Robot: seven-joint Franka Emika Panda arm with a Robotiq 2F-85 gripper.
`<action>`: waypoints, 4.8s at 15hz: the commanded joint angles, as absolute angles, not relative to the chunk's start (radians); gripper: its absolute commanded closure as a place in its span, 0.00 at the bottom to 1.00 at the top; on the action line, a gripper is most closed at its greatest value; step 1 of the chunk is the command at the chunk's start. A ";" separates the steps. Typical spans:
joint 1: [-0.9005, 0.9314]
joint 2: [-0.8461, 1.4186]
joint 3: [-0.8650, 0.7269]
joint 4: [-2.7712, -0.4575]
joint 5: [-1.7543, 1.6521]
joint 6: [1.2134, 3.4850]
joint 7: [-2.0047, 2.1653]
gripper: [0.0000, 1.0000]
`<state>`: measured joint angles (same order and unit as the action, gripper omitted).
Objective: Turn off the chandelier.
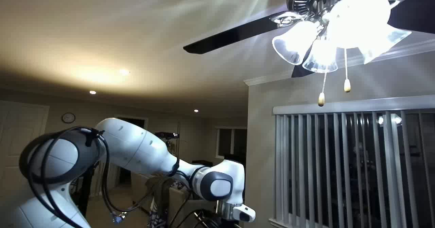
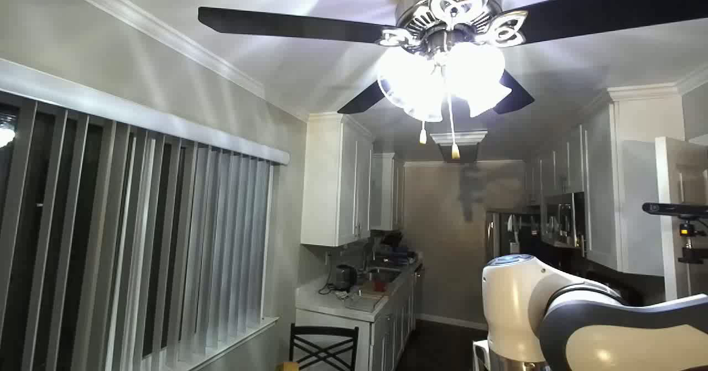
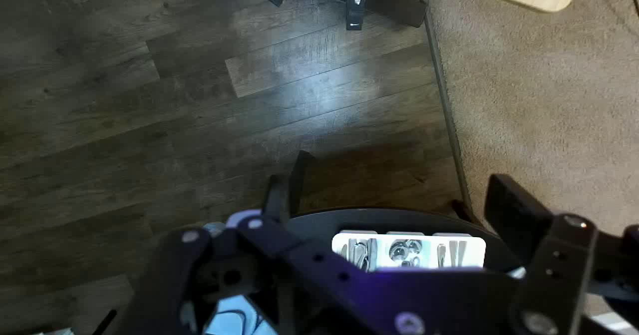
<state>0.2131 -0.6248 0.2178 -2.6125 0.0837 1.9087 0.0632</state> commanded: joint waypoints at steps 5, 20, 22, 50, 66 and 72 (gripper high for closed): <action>0.218 -0.624 0.213 -2.611 0.081 1.907 0.066 0.00; 0.236 -0.863 0.256 -2.353 0.028 1.928 0.063 0.00; 0.234 -0.860 0.256 -2.355 0.027 1.930 0.063 0.00; -0.294 -0.717 0.326 -2.007 -0.275 2.497 0.429 0.00; -0.414 -0.541 0.343 -1.772 -0.343 2.474 0.566 0.00; -0.413 -0.463 0.354 -1.681 -0.442 2.424 0.614 0.00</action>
